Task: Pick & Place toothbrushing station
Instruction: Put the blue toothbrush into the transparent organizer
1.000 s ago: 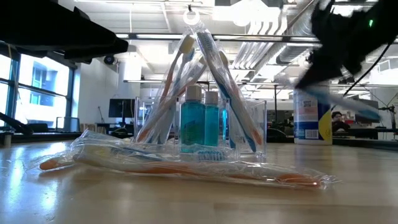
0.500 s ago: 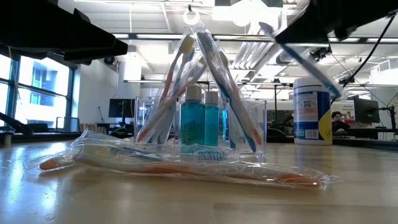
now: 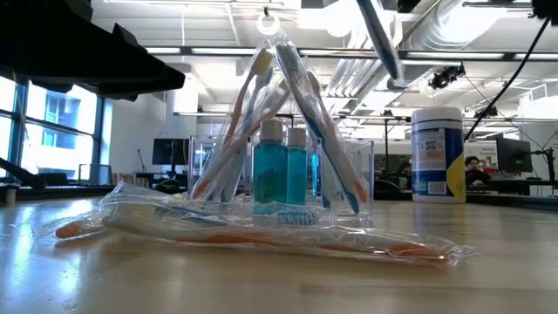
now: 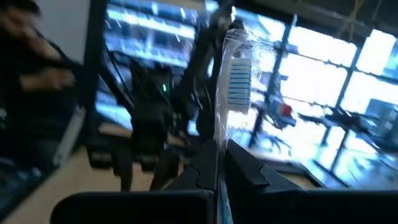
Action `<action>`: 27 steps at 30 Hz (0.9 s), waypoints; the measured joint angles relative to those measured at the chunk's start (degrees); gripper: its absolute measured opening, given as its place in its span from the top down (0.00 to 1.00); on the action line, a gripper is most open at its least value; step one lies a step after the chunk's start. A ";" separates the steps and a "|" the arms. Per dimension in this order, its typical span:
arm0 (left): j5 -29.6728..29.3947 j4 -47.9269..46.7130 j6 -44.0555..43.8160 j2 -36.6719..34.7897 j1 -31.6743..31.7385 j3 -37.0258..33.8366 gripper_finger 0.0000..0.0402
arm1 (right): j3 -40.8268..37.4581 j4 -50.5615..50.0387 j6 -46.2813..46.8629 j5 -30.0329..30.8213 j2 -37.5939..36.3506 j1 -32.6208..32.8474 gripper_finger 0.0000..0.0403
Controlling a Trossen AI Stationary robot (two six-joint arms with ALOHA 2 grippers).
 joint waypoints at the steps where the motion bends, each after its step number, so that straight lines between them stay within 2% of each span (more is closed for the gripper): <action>1: 0.00 -0.08 -0.01 0.00 -0.12 0.00 0.64 | -0.98 3.27 -0.31 -1.92 0.44 -0.72 0.99; 8: -0.10 -0.34 -0.09 0.00 -0.20 0.00 0.64 | -7.33 21.86 2.15 -13.29 5.84 -6.83 0.99; 11: -0.11 -0.40 -0.07 0.00 -0.20 0.00 0.64 | -8.06 22.57 5.26 -16.83 7.91 -9.18 0.99; 27: -0.13 -0.51 -0.07 0.00 -0.16 0.00 0.64 | -8.04 22.54 12.68 -23.91 9.55 -14.47 0.98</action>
